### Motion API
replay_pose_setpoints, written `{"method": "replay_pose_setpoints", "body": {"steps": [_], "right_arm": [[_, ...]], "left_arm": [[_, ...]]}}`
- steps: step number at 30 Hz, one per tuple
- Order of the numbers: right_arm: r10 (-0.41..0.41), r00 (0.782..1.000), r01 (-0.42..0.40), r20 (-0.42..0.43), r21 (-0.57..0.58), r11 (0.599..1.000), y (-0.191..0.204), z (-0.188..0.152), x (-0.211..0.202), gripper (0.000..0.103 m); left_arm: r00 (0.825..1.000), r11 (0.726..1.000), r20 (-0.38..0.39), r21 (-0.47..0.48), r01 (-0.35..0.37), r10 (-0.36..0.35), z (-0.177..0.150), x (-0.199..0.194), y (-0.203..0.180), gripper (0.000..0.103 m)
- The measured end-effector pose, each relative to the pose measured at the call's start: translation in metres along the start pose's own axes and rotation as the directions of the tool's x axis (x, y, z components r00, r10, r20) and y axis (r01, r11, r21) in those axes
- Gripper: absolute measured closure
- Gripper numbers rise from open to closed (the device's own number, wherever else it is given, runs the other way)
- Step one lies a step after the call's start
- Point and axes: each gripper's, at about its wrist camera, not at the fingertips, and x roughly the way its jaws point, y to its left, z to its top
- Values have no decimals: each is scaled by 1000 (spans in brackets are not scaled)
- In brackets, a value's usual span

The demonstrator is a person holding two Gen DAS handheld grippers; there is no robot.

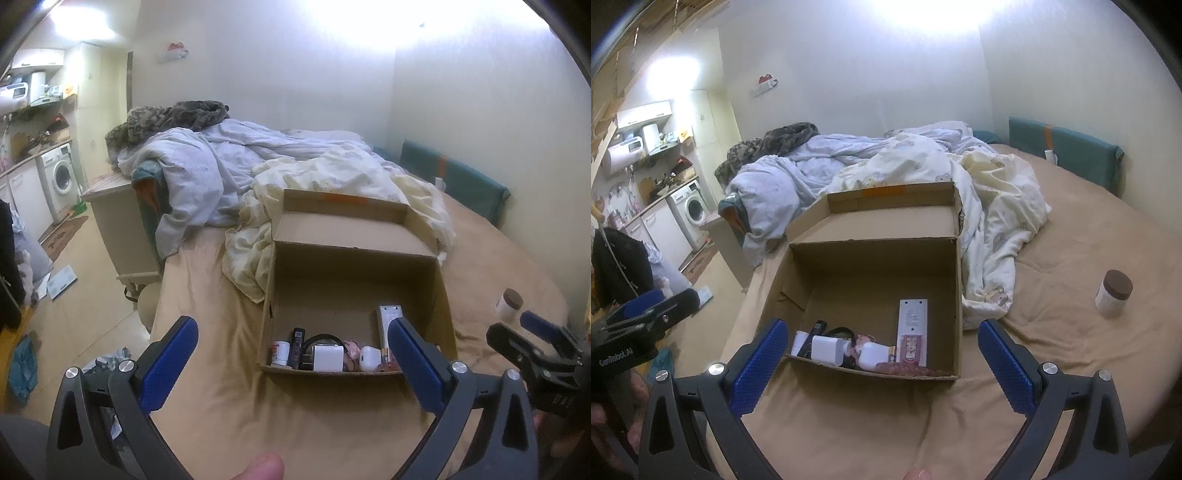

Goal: Organize rigid objects

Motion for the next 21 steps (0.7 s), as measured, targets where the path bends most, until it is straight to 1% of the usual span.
{"method": "replay_pose_setpoints", "body": {"steps": [21], "right_arm": [[3, 1000, -3, -2, -2, 1000, -1, 1, 1, 0]], "left_arm": [[1000, 1000, -4, -7, -8, 8, -1, -1, -5, 1]]}}
